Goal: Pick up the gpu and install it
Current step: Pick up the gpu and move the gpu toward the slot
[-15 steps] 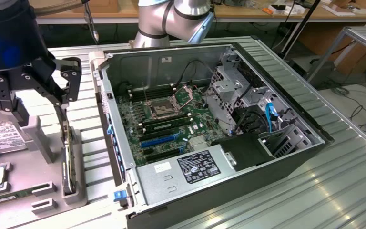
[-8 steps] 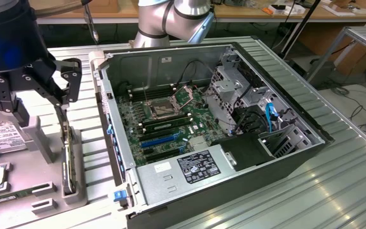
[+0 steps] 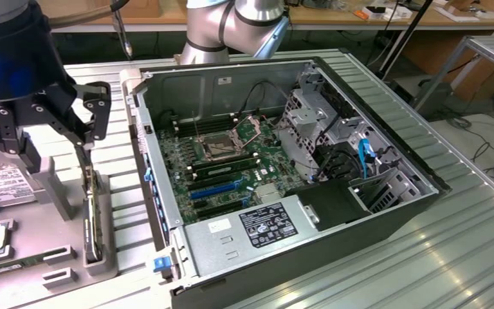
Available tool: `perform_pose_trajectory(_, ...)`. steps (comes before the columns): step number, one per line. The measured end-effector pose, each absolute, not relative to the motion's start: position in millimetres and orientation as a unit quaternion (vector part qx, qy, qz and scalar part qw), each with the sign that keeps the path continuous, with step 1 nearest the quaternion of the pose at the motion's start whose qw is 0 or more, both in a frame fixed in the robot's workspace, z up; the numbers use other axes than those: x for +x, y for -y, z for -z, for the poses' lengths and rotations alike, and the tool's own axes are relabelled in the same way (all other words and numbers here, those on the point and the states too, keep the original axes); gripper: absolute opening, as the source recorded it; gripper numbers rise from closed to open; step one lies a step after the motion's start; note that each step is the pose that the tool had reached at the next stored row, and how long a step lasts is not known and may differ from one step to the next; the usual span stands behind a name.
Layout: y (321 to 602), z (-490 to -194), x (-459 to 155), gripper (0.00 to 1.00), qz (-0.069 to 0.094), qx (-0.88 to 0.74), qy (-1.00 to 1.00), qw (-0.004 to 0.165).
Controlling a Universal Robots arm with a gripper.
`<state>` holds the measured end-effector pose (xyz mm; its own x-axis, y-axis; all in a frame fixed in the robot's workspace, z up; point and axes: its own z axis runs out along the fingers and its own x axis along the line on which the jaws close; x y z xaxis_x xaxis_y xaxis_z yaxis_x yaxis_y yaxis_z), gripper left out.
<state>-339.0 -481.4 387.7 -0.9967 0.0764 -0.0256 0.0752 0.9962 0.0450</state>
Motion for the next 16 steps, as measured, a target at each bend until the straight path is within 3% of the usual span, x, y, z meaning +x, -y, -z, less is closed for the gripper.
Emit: perform_pose_trajectory(16,481.4,-379.1,-339.0,0.56,-0.022,0.038,-0.999,0.015)
